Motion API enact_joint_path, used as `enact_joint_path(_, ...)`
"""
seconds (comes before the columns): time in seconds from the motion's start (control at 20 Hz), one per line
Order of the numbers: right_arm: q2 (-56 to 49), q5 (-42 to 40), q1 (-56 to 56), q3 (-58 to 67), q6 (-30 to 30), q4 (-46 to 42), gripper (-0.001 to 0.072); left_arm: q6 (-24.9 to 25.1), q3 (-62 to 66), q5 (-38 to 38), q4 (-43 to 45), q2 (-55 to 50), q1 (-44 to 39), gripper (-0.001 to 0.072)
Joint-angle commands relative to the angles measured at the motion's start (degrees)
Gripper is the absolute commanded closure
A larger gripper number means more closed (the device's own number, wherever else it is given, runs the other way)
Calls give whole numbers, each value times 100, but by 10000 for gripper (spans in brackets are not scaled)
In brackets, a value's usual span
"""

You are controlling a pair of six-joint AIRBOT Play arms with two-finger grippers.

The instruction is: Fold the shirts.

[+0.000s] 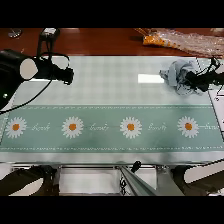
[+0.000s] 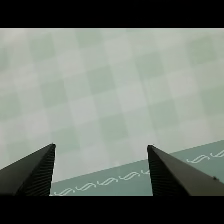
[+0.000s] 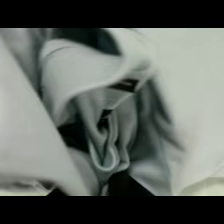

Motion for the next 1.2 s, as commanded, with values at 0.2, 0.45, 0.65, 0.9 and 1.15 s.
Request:
enact_joint_path(0.2, 1939, -48, 0, 1108, -1720, 2107, 685, 15, 1355, -693, 0, 15, -4, 4)
enact_joint_path(0.45, 3615, 175, 0, 1838, -1888, 3246, 685, 13, 3613, -1775, -44, 31, -63, 3)
enact_joint_path(0.65, 4752, 638, 0, 1849, -1836, 4044, 685, 11, 4771, -2133, -46, 313, -264, 3)
enact_joint_path(0.9, 5289, 2367, 0, 1847, -1191, 4111, 685, -15, 4527, -2269, -166, 1060, -509, 4)
enact_joint_path(1.15, 5292, 3517, 2, 1436, -1019, 3303, 685, -76, 4371, -2730, -262, 1075, -509, 4)
